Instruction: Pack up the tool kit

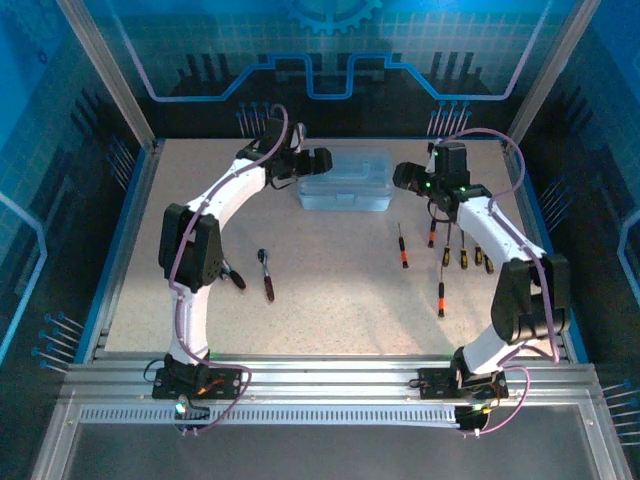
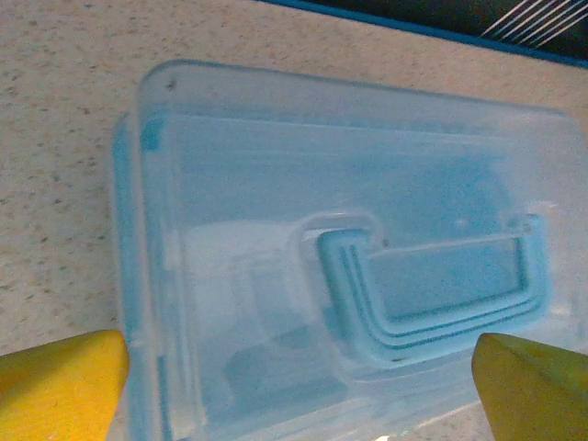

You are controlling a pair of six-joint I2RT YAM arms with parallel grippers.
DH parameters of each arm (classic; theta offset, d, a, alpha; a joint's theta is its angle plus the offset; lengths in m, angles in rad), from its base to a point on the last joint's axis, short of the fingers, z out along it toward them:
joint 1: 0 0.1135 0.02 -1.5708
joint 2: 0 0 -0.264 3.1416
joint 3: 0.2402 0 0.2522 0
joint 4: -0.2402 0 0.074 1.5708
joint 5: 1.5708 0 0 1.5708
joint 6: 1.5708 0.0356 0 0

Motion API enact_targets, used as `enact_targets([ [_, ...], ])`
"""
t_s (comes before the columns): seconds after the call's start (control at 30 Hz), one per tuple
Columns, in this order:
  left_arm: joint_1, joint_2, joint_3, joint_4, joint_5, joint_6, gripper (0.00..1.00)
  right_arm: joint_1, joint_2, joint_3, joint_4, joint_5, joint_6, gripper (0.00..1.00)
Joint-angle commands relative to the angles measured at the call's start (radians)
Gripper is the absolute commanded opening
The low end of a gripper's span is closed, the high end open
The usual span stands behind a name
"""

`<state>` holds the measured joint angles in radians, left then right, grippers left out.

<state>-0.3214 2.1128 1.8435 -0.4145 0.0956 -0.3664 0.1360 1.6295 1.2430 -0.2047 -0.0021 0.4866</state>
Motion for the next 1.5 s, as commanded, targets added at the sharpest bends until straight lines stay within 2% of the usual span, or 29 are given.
enact_targets([
  [0.0,-0.008,-0.033,-0.009,-0.069,-0.106,0.018,0.97,-0.011,0.076,0.084,-0.055,-0.038,-0.009,0.8],
  [0.17,-0.007,0.001,0.011,-0.077,-0.103,0.038,0.97,-0.011,0.188,0.185,-0.096,-0.082,-0.021,0.77],
  [0.23,-0.007,0.034,0.051,-0.127,-0.098,0.034,0.94,-0.01,0.233,0.228,-0.113,-0.132,-0.024,0.69],
  [0.3,-0.01,0.055,0.068,-0.169,-0.078,0.031,0.91,-0.005,0.272,0.275,-0.14,-0.16,-0.025,0.66],
  [0.37,-0.014,0.055,0.046,-0.164,-0.048,0.035,0.87,0.005,0.3,0.303,-0.157,-0.147,-0.032,0.65],
  [0.57,-0.044,-0.033,-0.121,-0.096,0.037,0.029,0.86,0.034,0.344,0.332,-0.19,-0.111,-0.065,0.59],
  [0.63,-0.064,-0.072,-0.188,-0.067,0.07,0.027,0.86,0.062,0.343,0.323,-0.191,-0.056,-0.104,0.59],
  [0.73,-0.1,-0.123,-0.265,-0.045,0.101,0.022,0.86,0.082,0.351,0.312,-0.186,-0.036,-0.124,0.6],
  [1.0,-0.222,-0.29,-0.529,0.065,0.106,-0.122,0.84,0.098,0.365,0.301,-0.162,-0.125,-0.137,0.6],
  [1.2,-0.301,-0.389,-0.674,0.096,0.107,-0.168,0.87,0.117,0.348,0.261,-0.124,-0.15,-0.154,0.67],
  [1.3,-0.311,-0.454,-0.701,0.052,0.09,-0.151,0.87,0.118,0.336,0.264,-0.131,-0.132,-0.167,0.68],
  [1.47,-0.301,-0.561,-0.622,-0.132,-0.051,-0.06,0.95,0.118,0.286,0.267,-0.151,-0.086,-0.197,0.72],
])
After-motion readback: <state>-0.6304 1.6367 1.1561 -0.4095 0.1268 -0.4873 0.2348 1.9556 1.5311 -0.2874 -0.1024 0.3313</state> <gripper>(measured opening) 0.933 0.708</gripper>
